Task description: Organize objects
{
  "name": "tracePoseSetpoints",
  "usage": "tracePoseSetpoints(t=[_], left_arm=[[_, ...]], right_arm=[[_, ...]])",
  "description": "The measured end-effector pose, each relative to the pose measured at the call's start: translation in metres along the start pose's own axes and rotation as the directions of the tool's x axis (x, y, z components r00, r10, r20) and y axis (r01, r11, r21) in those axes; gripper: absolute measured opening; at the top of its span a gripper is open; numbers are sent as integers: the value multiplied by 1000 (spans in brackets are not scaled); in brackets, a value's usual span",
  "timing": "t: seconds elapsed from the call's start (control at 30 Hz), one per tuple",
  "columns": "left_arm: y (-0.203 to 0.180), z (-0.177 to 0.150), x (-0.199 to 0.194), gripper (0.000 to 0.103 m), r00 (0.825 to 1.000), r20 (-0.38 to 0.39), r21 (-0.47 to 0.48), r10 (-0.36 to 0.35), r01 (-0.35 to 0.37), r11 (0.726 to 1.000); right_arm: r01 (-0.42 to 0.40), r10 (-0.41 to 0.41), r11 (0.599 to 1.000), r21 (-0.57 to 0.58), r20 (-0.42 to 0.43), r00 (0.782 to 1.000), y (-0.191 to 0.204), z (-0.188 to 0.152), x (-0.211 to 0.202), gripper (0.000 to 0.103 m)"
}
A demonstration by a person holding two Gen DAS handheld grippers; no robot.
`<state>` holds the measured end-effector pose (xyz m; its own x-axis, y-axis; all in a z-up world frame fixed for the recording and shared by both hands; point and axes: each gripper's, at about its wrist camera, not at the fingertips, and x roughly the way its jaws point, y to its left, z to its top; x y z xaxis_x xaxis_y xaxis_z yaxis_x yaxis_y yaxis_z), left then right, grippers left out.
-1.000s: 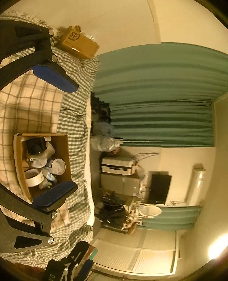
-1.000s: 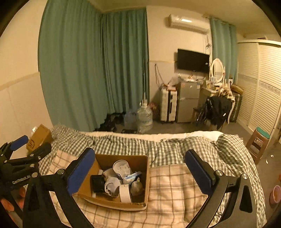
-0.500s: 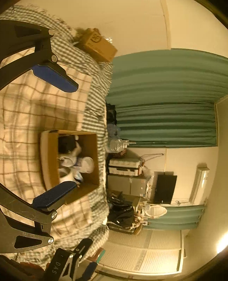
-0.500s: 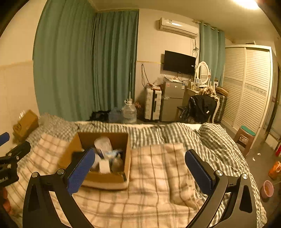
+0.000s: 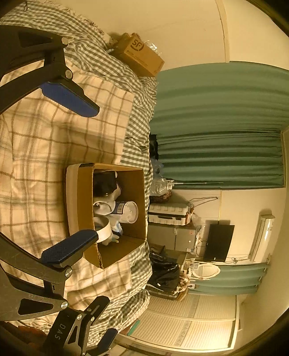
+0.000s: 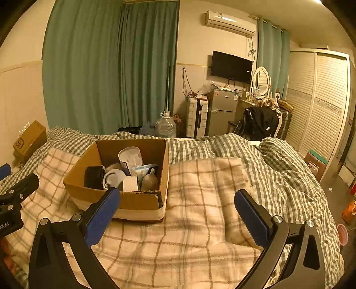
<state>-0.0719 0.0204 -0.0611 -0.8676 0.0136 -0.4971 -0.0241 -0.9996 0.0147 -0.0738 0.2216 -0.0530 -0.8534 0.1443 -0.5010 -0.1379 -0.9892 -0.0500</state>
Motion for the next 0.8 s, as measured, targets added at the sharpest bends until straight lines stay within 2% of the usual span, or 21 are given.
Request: tracePoseSetpoints(t=[0.8], left_arm=[[-3, -2, 5, 103, 1000, -15, 8, 7, -7, 1000]], right_arm=[[-16, 16, 1000, -6, -5, 1000, 5, -1, -1, 103]])
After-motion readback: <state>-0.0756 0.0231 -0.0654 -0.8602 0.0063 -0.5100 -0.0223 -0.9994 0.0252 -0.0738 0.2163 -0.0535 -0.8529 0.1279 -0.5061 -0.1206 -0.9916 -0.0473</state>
